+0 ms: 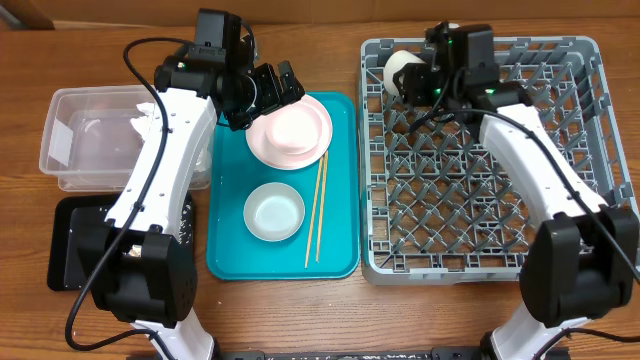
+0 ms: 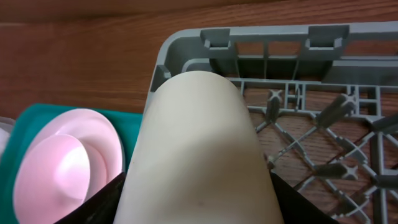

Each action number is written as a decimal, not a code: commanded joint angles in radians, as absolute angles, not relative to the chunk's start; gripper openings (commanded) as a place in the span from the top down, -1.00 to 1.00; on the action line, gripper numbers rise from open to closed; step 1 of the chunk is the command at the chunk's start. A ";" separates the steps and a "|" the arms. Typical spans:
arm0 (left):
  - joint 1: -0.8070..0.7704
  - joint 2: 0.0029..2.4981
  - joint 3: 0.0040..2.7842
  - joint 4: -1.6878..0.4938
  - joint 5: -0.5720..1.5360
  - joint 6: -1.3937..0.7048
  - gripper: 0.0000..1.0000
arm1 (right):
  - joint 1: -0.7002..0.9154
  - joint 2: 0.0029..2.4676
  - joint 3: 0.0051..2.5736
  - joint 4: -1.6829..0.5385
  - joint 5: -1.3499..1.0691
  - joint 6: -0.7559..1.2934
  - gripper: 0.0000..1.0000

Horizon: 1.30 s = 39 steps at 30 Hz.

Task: Sort waste into correct bins and load items into the dishwasher
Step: 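Grasp the white cup with the right gripper and release the left, then lower the white cup upside down into the rack's back-left corner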

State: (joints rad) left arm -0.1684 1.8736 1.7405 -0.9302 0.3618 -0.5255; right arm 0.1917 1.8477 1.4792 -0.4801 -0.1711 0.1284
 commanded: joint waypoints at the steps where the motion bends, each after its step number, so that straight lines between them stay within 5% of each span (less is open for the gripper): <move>1: -0.171 1.864 1.753 -0.932 0.351 -0.528 -1.00 | 0.238 1.874 1.499 -0.468 -0.068 0.070 0.35; 12: -0.170 1.864 1.753 -0.932 0.351 -0.528 -1.00 | 0.266 1.941 1.498 -0.461 0.052 0.070 0.31; 20: -0.170 1.864 1.753 -0.932 0.351 -0.527 -1.00 | 0.266 1.942 1.499 -0.461 0.052 0.070 -0.40; 27: -0.171 1.864 1.753 -0.932 0.351 -0.528 -1.00 | 0.266 1.906 1.501 -0.461 0.052 0.070 -0.59; 34: -0.170 1.864 1.753 -0.932 0.351 -0.527 -1.00 | 0.265 1.820 1.501 -0.466 0.052 0.078 -0.54; 39: -0.170 1.864 1.753 -0.932 0.351 -0.528 -1.00 | 0.260 1.776 1.501 -0.501 0.052 0.096 0.07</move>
State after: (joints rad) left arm -0.1684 1.8736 1.7405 -0.9302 0.3618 -0.5255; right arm 0.2684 1.8374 1.4792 -0.4961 0.0422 0.0761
